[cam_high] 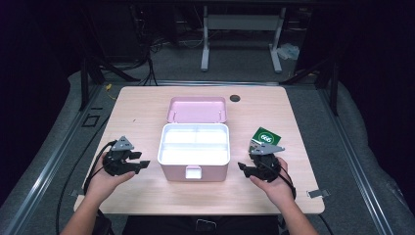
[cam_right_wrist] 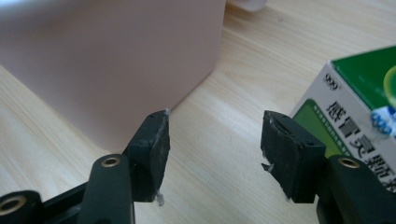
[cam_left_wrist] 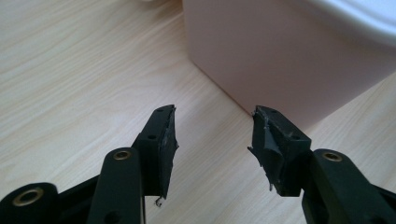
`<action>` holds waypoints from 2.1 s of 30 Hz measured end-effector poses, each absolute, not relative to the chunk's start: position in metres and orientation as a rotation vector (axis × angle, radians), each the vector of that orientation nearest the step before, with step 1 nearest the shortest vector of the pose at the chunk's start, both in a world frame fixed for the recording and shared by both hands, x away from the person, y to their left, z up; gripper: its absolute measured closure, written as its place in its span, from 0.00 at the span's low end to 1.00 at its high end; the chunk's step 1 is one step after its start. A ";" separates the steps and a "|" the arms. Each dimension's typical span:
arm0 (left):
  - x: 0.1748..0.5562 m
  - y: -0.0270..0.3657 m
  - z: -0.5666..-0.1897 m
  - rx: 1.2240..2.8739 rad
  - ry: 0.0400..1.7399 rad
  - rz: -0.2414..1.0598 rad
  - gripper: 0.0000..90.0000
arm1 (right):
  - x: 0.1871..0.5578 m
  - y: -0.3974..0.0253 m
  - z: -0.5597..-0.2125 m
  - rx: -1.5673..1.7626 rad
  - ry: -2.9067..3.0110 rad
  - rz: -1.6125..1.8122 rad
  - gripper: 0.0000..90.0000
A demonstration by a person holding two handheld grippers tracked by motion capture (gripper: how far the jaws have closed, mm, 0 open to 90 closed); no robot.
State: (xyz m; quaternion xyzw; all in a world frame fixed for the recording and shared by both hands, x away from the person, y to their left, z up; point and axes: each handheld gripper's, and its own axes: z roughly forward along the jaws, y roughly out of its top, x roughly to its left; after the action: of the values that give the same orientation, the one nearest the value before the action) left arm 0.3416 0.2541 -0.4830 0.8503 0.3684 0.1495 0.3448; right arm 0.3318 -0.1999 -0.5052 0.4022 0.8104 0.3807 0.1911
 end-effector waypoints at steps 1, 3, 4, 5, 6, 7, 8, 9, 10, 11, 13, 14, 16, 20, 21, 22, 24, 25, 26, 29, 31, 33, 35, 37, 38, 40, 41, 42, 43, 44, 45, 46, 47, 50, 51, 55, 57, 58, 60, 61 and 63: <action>0.341 0.253 -0.481 2.206 0.954 0.391 0.56 | 0.332 -0.200 -0.505 1.130 2.276 1.069 0.47; 0.340 0.252 -0.475 2.200 0.949 0.396 0.58 | 0.332 -0.199 -0.500 1.120 2.277 1.075 0.47; 0.340 0.251 -0.471 2.203 0.939 0.397 0.59 | 0.332 -0.198 -0.494 1.104 2.288 1.086 0.49; 0.340 0.250 -0.469 2.202 0.936 0.394 0.59 | 0.332 -0.198 -0.494 1.104 2.288 1.086 0.49; 0.341 0.250 -0.465 2.204 0.928 0.396 0.60 | 0.332 -0.197 -0.492 1.106 2.279 1.085 0.49; 0.341 0.249 -0.461 2.206 0.919 0.394 0.61 | 0.332 -0.197 -0.489 1.097 2.284 1.089 0.49; 0.342 0.247 -0.455 2.215 0.906 0.400 0.63 | 0.332 -0.196 -0.484 1.089 2.284 1.079 0.49; 0.342 0.247 -0.455 2.215 0.906 0.400 0.64 | 0.332 -0.196 -0.484 1.089 2.284 1.079 0.49; 0.343 0.245 -0.451 2.216 0.898 0.398 0.64 | 0.332 -0.195 -0.482 1.083 2.284 1.081 0.49; 0.344 0.245 -0.450 2.216 0.893 0.392 0.65 | 0.333 -0.194 -0.480 1.077 2.290 1.102 0.49; 0.346 0.242 -0.446 2.223 0.885 0.392 0.65 | 0.334 -0.191 -0.476 1.076 2.291 1.107 0.50; 0.348 0.241 -0.443 2.232 0.878 0.388 0.67 | 0.334 -0.190 -0.473 1.074 2.286 1.110 0.50; 0.349 0.238 -0.441 2.229 0.873 0.380 0.67 | 0.336 -0.189 -0.471 1.081 2.277 1.125 0.49; 0.351 0.234 -0.435 2.236 0.854 0.382 0.67 | 0.338 -0.187 -0.465 1.093 2.262 1.131 0.49; 0.352 0.232 -0.433 2.238 0.849 0.385 0.67 | 0.339 -0.186 -0.464 1.087 2.266 1.142 0.49; 0.352 0.230 -0.431 2.244 0.842 0.385 0.67 | 0.339 -0.186 -0.462 1.089 2.265 1.149 0.49; 0.354 0.227 -0.428 2.252 0.833 0.369 0.67 | 0.340 -0.186 -0.458 1.089 2.264 1.162 0.49; 0.355 0.225 -0.427 2.255 0.827 0.354 0.67 | 0.340 -0.185 -0.457 1.089 2.259 1.164 0.49; 0.357 0.222 -0.425 2.259 0.818 0.341 0.68 | 0.341 -0.185 -0.454 1.103 2.250 1.182 0.48; 0.359 0.219 -0.424 2.266 0.811 0.328 0.69 | 0.342 -0.184 -0.452 1.110 2.250 1.185 0.48; 0.361 0.215 -0.424 2.273 0.803 0.318 0.66 | 0.343 -0.183 -0.451 1.107 2.251 1.196 0.47; 0.362 0.212 -0.425 2.277 0.801 0.305 0.64 | 0.343 -0.181 -0.449 1.107 2.255 1.195 0.47; 0.363 0.211 -0.425 2.282 0.807 0.315 0.61 | 0.344 -0.178 -0.448 1.100 2.264 1.217 0.46; 0.365 0.211 -0.424 2.270 0.810 0.291 0.61 | 0.344 -0.176 -0.448 1.102 2.263 1.219 0.46; 0.365 0.211 -0.424 2.266 0.814 0.286 0.60 | 0.344 -0.174 -0.448 1.100 2.266 1.215 0.46; 0.366 0.212 -0.423 2.262 0.819 0.289 0.59 | 0.345 -0.173 -0.449 1.092 2.275 1.226 0.46; 0.367 0.211 -0.424 2.257 0.820 0.271 0.59 | 0.345 -0.172 -0.449 1.090 2.265 1.234 0.46; 0.367 0.211 -0.424 2.257 0.820 0.271 0.59 | 0.345 -0.172 -0.449 1.090 2.265 1.234 0.46; 0.368 0.207 -0.425 2.275 0.813 0.263 0.59 | 0.346 -0.172 -0.449 1.099 2.262 1.242 0.46; 0.368 0.207 -0.425 2.275 0.813 0.263 0.59 | 0.346 -0.172 -0.449 1.099 2.262 1.242 0.46; 0.368 0.205 -0.426 2.283 0.811 0.260 0.59 | 0.346 -0.173 -0.449 1.104 2.259 1.244 0.46; 0.369 0.204 -0.427 2.284 0.807 0.248 0.59 | 0.346 -0.173 -0.448 1.105 2.255 1.266 0.46; 0.369 0.200 -0.429 2.297 0.794 0.234 0.59 | 0.346 -0.172 -0.449 1.103 2.261 1.268 0.46; 0.369 0.196 -0.431 2.326 0.792 0.281 0.62 | 0.347 -0.169 -0.451 1.101 2.278 1.254 0.46; 0.369 0.195 -0.431 2.328 0.793 0.296 0.64 | 0.347 -0.165 -0.454 1.090 2.299 1.244 0.46; 0.367 0.196 -0.431 2.311 0.782 0.252 0.67 | 0.347 -0.160 -0.459 1.082 2.323 1.222 0.49; 0.365 0.195 -0.431 2.314 0.773 0.256 0.66 | 0.346 -0.158 -0.461 1.071 2.338 1.221 0.52; 0.365 0.195 -0.431 2.314 0.773 0.256 0.66 | 0.346 -0.158 -0.461 1.071 2.338 1.221 0.52; 0.362 0.192 -0.431 2.328 0.762 0.300 0.66 | 0.344 -0.159 -0.462 1.074 2.330 1.234 0.54; 0.361 0.191 -0.431 2.333 0.761 0.314 0.66 | 0.343 -0.160 -0.461 1.075 2.326 1.239 0.55; 0.361 0.190 -0.431 2.338 0.757 0.318 0.66 | 0.340 -0.161 -0.461 1.072 2.315 1.262 0.58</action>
State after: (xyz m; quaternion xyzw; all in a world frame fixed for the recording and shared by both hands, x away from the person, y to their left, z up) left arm 0.3610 0.1903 -0.4309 0.8921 0.2889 0.1211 0.3257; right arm 0.3402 -0.1611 -0.4611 0.3727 0.8045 0.4384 0.1473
